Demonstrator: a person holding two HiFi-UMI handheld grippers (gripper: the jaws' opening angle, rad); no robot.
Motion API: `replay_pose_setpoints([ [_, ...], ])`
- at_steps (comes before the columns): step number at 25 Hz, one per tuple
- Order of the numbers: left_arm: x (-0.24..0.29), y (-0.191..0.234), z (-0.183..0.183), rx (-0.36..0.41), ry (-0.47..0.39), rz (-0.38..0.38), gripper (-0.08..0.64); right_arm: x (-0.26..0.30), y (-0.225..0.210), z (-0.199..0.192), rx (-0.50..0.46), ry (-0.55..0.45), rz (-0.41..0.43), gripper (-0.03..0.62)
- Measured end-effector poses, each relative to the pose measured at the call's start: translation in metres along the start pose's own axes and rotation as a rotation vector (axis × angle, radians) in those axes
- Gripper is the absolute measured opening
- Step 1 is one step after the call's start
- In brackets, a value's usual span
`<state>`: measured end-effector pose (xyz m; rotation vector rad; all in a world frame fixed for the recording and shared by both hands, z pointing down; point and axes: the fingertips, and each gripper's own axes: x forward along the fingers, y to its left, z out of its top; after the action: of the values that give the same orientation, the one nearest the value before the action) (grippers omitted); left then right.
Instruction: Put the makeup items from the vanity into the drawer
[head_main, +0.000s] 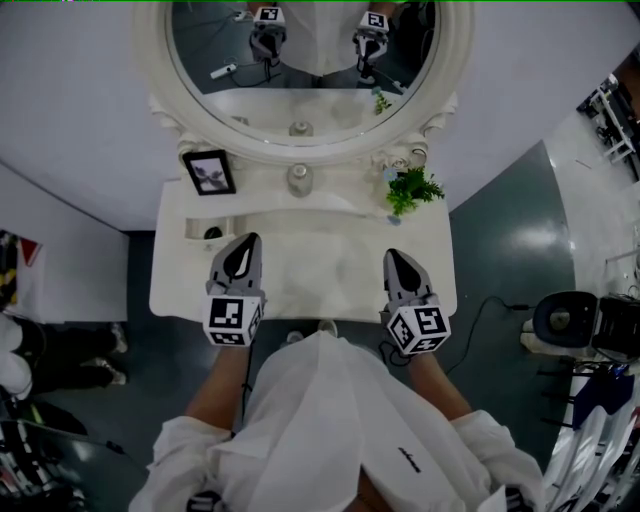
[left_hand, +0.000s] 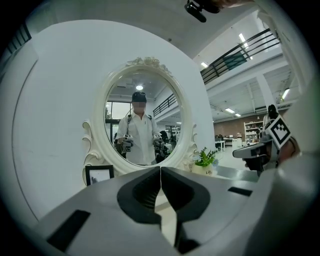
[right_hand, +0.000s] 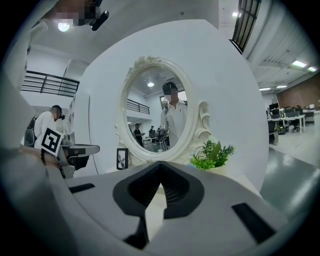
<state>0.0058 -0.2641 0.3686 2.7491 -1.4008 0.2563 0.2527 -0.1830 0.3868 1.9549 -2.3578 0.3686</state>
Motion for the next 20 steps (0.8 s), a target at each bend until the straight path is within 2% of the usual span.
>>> replay_pose_setpoints([
  [20, -0.0006, -0.0038, -0.0032, -0.024, 0.001, -0.008, 0.031, 0.0045, 0.0043, -0.0005, 0.001, 0.008, 0.009, 0.017],
])
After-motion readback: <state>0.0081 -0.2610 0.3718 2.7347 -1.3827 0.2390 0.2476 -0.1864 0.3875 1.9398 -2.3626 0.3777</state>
